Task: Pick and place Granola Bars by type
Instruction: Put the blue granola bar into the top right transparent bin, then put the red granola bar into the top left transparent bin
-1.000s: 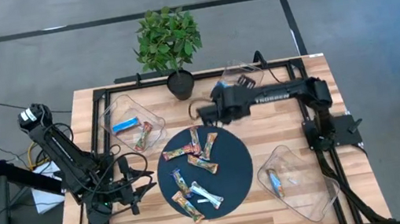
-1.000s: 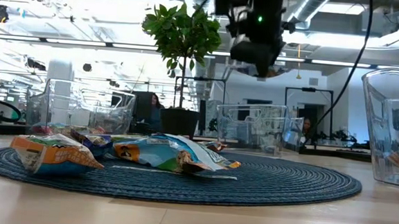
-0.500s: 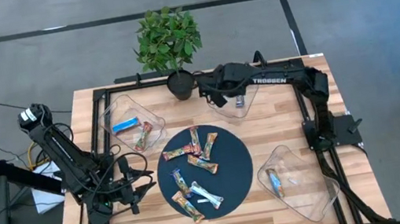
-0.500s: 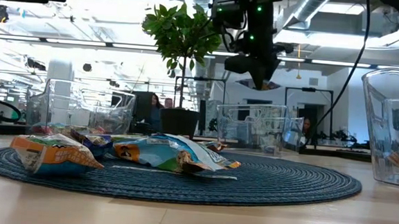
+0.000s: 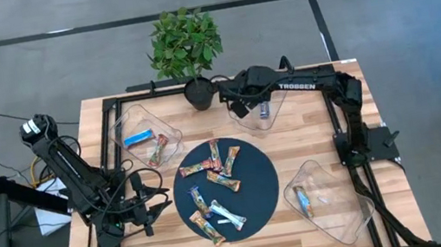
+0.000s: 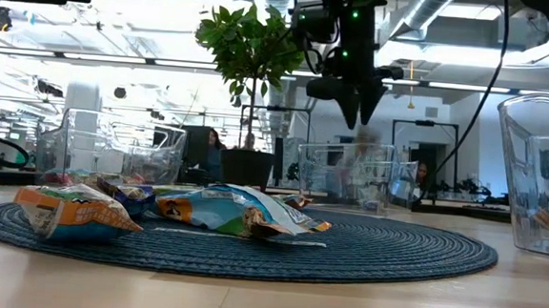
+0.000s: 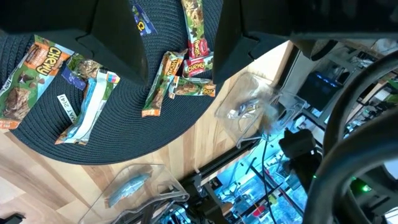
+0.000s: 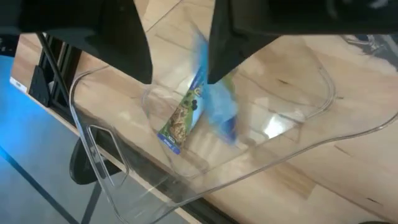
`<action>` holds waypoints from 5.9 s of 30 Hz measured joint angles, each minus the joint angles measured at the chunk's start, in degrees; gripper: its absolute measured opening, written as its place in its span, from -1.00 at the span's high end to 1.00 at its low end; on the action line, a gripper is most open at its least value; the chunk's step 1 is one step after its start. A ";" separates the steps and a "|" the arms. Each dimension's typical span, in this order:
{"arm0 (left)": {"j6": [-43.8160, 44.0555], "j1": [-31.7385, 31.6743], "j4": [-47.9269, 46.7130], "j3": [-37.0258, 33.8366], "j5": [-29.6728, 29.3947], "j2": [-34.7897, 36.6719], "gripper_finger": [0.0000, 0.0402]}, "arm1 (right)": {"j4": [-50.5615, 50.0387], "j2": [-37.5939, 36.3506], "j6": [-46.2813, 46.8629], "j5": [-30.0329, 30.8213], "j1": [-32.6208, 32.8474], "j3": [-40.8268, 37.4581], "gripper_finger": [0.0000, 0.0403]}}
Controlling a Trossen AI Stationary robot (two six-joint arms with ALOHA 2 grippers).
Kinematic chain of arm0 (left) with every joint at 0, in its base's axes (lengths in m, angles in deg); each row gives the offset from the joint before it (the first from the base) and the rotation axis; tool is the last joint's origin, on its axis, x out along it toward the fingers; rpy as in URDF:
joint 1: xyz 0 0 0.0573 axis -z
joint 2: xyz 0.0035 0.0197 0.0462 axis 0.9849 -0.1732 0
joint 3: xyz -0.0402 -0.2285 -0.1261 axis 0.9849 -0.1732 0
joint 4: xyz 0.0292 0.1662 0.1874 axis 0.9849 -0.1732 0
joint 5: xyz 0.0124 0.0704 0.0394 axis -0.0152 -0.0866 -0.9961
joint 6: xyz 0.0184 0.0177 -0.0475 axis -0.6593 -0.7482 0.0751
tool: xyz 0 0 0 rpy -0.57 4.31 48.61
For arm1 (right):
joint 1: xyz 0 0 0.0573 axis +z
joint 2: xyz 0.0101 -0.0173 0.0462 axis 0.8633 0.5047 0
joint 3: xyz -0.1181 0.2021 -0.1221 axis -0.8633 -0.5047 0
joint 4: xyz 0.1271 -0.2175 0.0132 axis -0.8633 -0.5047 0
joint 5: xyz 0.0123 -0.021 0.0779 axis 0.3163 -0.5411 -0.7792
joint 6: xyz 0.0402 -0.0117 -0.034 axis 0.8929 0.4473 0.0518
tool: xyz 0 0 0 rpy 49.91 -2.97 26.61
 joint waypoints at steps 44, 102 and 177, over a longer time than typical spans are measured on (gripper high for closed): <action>-15.52 -18.12 18.38 3.18 38.95 -16.69 0.12 | 36.39 -6.58 -4.41 19.91 66.55 -17.58 0.08; -5.44 -51.91 -4.48 17.46 47.15 -31.39 0.12 | 50.16 -6.54 -2.45 17.77 59.73 -29.56 0.17; -10.34 -53.50 -6.22 24.55 52.24 -37.86 0.72 | 50.09 -6.54 -2.93 17.75 59.64 -29.46 0.21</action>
